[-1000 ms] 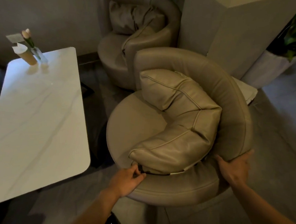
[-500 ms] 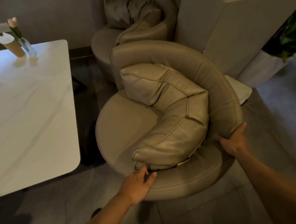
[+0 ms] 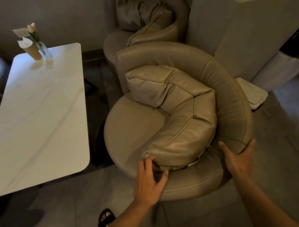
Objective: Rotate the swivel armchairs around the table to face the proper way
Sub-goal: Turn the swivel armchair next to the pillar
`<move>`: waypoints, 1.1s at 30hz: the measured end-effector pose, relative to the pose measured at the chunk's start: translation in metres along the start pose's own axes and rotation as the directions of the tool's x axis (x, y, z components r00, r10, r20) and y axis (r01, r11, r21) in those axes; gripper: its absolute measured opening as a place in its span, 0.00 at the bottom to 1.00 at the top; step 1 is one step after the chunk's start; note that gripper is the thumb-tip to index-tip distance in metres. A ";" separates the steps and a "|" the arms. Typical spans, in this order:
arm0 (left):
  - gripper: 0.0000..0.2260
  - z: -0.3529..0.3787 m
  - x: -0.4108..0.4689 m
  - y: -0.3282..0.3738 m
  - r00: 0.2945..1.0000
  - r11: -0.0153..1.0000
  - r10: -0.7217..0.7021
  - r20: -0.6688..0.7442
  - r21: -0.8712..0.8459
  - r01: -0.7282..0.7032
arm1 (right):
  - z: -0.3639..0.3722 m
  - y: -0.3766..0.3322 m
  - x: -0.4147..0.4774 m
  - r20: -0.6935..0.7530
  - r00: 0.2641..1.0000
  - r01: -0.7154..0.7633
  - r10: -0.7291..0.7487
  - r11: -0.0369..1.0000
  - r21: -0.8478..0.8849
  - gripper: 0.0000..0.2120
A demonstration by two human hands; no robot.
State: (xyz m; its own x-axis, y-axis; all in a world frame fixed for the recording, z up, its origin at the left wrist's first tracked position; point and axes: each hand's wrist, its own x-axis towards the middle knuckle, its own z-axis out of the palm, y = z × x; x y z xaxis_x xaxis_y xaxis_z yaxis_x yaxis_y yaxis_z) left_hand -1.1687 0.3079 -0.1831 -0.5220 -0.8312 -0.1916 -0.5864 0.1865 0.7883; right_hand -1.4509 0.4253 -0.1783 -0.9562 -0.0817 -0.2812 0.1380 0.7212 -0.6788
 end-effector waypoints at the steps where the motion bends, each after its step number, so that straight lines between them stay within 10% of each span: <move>1: 0.24 0.001 0.000 0.002 0.999 1.000 0.009 -0.039 0.014 -0.009 | 0.003 -0.001 0.001 -0.002 1.000 -0.005 0.005 1.000 -0.003 0.54; 8: 0.31 0.010 0.007 0.013 0.973 0.999 -0.039 -0.227 -0.040 0.031 | 0.007 -0.004 0.023 -0.052 0.999 -0.008 0.009 1.000 0.024 0.50; 23: 0.32 0.040 0.035 0.031 0.996 0.989 0.013 -0.085 -0.146 -0.025 | 0.013 -0.010 0.073 -0.075 0.997 -0.021 0.027 0.997 0.072 0.48; 28: 0.30 0.038 0.032 0.034 0.998 0.996 0.018 -0.066 -0.090 -0.024 | 0.003 -0.023 0.065 0.054 0.998 -0.009 0.017 0.987 -0.159 0.55; 33: 0.30 0.028 0.045 0.040 0.989 0.935 0.141 0.034 0.323 -0.144 | 0.008 -0.044 0.035 0.242 0.905 0.423 -0.349 0.700 -0.575 0.38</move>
State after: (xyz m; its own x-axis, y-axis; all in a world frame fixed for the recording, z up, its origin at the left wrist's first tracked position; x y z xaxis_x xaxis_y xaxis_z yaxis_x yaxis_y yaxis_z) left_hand -1.2330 0.2931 -0.1764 -0.6202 -0.7782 -0.0985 -0.6732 0.4635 0.5761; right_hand -1.4887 0.3851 -0.1633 -0.8512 -0.4922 -0.1822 -0.4570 0.8658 -0.2036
